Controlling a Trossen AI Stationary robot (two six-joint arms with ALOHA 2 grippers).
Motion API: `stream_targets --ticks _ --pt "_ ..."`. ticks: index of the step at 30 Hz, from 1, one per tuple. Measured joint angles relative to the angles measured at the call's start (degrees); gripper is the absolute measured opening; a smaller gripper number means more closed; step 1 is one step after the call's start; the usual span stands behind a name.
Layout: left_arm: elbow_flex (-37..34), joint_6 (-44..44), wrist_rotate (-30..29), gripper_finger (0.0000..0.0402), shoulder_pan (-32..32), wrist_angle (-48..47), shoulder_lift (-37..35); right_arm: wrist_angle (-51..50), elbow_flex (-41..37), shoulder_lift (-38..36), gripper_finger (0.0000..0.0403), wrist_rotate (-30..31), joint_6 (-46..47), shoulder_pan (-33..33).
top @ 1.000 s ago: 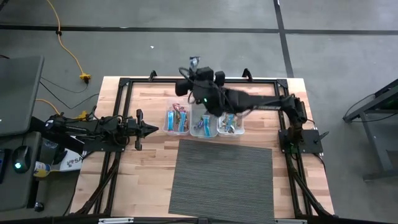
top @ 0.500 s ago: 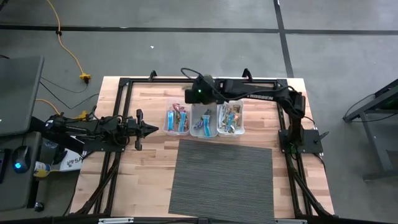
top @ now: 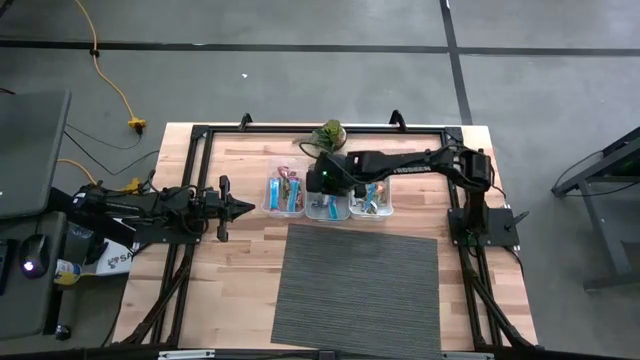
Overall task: Pick and place Granola Bars by type
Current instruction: Put the blue granola bar into the gray bin, then return to Home Position
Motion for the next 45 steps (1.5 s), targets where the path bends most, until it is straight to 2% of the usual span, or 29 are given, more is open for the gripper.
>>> stream_targets --ticks 12,24,28,34,45 --pt "0.01 0.0 0.0 0.0 0.01 0.0 -0.01 -0.56 -0.03 0.0 0.007 -1.52 -2.03 0.0" --pt "0.02 0.0 0.0 0.0 0.01 0.02 -0.02 -0.6 -0.03 0.0 0.0154 -1.86 -4.39 0.0" --pt "0.0 0.0 0.0 0.0 0.0 0.0 -0.01 -0.55 -0.03 -0.04 0.0169 -2.01 -5.34 0.0" --pt "0.02 0.0 0.0 0.0 0.02 0.02 0.0 -0.98 0.93 -2.31 0.0148 -1.54 -9.27 0.0" --pt "0.0 0.0 -0.01 0.0 0.02 0.02 -0.02 -2.62 2.63 -13.75 0.0061 2.82 -21.29 2.17"
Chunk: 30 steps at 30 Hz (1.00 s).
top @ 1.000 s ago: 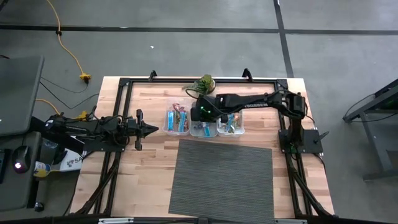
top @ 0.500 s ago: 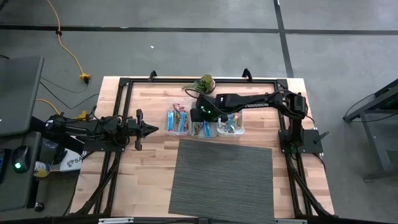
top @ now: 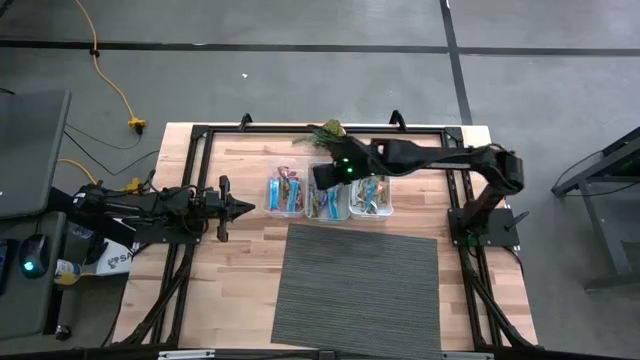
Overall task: Pick and place Granola Bars by type
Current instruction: Return to Home Position
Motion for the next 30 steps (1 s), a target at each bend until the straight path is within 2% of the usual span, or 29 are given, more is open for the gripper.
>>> stream_targets --ticks 6,12,15,19,30 --pt "0.01 0.0 -0.02 0.0 0.0 0.0 0.0 -1.7 -0.28 -8.96 0.0006 6.88 -7.41 4.04" --pt "0.02 0.0 0.01 0.0 -0.01 0.0 0.0 1.91 -5.01 -17.38 0.0001 17.98 -13.3 8.9" --pt "0.0 0.0 0.01 0.0 -0.02 0.0 0.0 11.87 -11.77 -21.89 0.0001 19.99 -17.53 10.72" --pt "0.0 0.0 0.01 0.0 0.01 -0.02 0.0 29.41 -25.19 -28.44 0.0 20.74 -20.92 11.9" --pt "0.02 0.0 0.01 0.0 -0.02 0.0 0.0 75.81 -60.34 -41.74 0.0 18.49 -26.85 11.68"
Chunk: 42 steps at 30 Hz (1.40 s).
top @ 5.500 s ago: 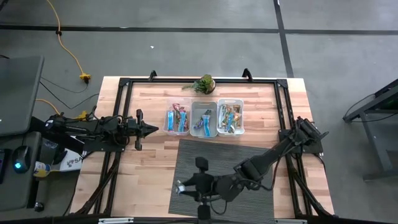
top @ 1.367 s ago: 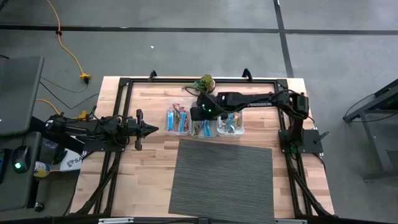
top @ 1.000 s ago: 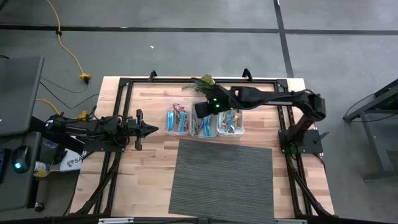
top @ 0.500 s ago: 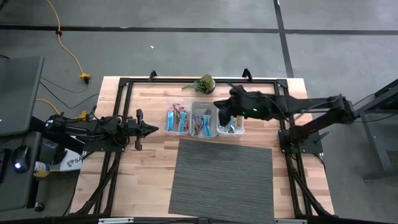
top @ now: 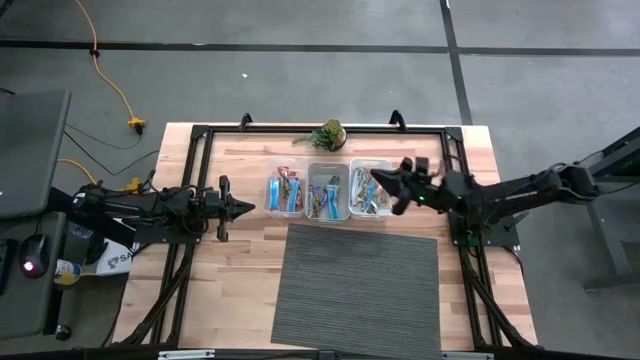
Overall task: Pick and place Granola Bars by type
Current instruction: Return to Home Position
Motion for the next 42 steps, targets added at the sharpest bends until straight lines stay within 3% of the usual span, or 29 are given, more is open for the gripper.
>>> stream_targets --ticks 6,12,28,42 --pt "-0.02 -0.01 -0.01 0.0 0.01 0.0 0.0 15.31 -13.21 -5.8 0.0 -2.15 -0.15 0.0" --pt "0.0 0.0 -0.02 0.0 0.0 -0.02 0.02 20.88 -18.27 -11.19 0.0 -6.88 -3.0 0.0" --pt "-0.02 -0.01 -0.02 0.0 0.01 -0.03 0.0 21.36 -24.29 -21.24 0.0 -17.76 -9.02 0.04" --pt "-0.01 0.0 -0.04 0.0 0.02 -0.01 0.01 7.78 -24.3 -23.11 0.0 -21.62 -8.76 0.04"
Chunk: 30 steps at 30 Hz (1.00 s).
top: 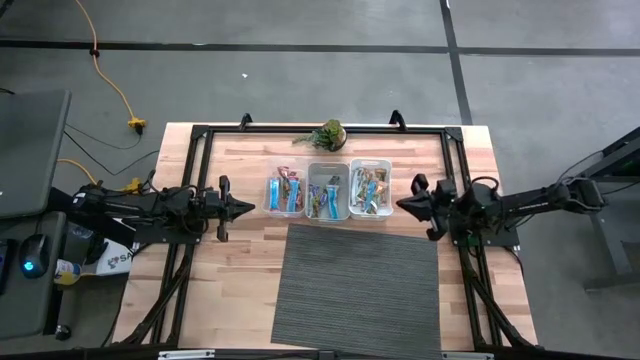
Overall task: Pick and place Granola Bars by type
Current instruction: Return to Home Position
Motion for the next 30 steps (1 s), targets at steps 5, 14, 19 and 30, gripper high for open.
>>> stream_targets --ticks 5,14,19,30 --pt "0.0 0.0 0.0 0.0 -0.01 -0.01 -0.01 -4.8 -0.01 -0.78 0.0 -1.58 0.06 0.0" --pt "-0.01 0.0 0.0 0.0 0.0 0.0 -0.01 -20.45 -0.01 -3.36 0.0 -3.27 0.68 0.0" --pt "-0.01 0.0 0.0 0.0 0.0 0.01 0.01 -27.98 -0.01 -4.61 0.0 -6.65 1.48 -0.02" --pt "-0.01 0.0 -0.01 0.0 -0.02 -0.01 -0.01 -38.99 -0.03 -8.12 0.0 -9.38 2.67 -0.02"
